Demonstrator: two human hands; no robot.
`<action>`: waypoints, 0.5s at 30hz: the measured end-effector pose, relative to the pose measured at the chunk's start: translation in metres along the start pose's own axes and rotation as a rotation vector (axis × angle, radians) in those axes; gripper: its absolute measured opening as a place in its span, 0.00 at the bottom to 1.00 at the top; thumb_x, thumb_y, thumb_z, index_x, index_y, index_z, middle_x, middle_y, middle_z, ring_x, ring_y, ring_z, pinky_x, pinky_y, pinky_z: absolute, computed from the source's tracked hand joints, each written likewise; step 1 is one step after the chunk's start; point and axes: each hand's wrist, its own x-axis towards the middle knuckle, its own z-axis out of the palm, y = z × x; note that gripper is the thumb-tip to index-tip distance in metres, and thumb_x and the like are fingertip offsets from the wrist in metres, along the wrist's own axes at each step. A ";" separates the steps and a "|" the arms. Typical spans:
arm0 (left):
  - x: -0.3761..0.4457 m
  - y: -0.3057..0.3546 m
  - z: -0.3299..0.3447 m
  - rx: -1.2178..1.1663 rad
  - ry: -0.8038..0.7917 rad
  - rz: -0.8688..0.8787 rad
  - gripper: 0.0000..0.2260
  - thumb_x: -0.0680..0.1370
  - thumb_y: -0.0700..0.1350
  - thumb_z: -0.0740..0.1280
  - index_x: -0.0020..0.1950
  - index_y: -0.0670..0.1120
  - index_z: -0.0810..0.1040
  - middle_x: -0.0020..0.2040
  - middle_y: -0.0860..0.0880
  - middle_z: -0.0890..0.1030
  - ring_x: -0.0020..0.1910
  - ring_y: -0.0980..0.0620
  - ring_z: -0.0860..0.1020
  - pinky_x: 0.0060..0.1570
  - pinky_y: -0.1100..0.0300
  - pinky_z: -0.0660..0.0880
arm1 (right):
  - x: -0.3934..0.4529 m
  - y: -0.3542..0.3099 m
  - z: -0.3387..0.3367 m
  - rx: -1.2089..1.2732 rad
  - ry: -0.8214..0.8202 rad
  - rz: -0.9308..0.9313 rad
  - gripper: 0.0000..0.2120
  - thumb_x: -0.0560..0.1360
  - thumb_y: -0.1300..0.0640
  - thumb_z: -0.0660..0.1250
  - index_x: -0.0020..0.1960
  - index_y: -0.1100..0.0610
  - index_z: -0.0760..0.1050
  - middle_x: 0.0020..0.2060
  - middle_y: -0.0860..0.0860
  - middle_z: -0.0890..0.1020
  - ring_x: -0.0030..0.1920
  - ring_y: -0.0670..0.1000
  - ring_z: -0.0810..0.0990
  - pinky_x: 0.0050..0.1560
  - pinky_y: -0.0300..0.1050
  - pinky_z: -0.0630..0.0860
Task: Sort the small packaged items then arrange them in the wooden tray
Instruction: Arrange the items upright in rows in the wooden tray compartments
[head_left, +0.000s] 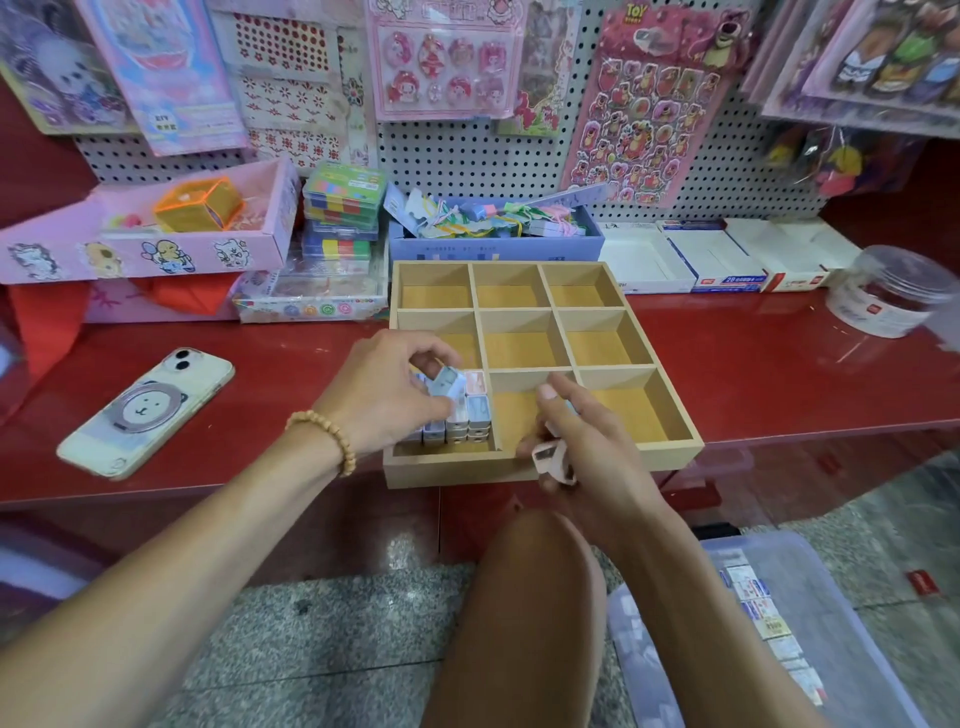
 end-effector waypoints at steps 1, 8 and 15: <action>-0.001 -0.005 -0.002 0.034 -0.003 -0.013 0.17 0.65 0.39 0.78 0.49 0.53 0.82 0.43 0.56 0.82 0.37 0.53 0.82 0.43 0.57 0.81 | 0.001 -0.002 0.000 0.108 0.002 0.048 0.18 0.80 0.48 0.66 0.69 0.50 0.70 0.34 0.50 0.76 0.30 0.49 0.75 0.34 0.44 0.61; -0.005 -0.020 -0.006 0.364 -0.031 0.020 0.19 0.68 0.49 0.79 0.57 0.51 0.81 0.42 0.58 0.80 0.40 0.56 0.80 0.48 0.53 0.79 | -0.010 -0.011 0.002 0.259 0.032 0.055 0.11 0.83 0.59 0.59 0.61 0.57 0.77 0.42 0.55 0.79 0.32 0.50 0.80 0.22 0.38 0.63; -0.005 -0.016 0.003 0.623 -0.066 0.119 0.19 0.72 0.56 0.73 0.62 0.54 0.79 0.49 0.55 0.77 0.48 0.52 0.75 0.49 0.55 0.75 | -0.009 -0.001 -0.011 0.162 -0.014 0.026 0.08 0.71 0.53 0.72 0.45 0.56 0.77 0.34 0.54 0.81 0.25 0.46 0.72 0.22 0.37 0.62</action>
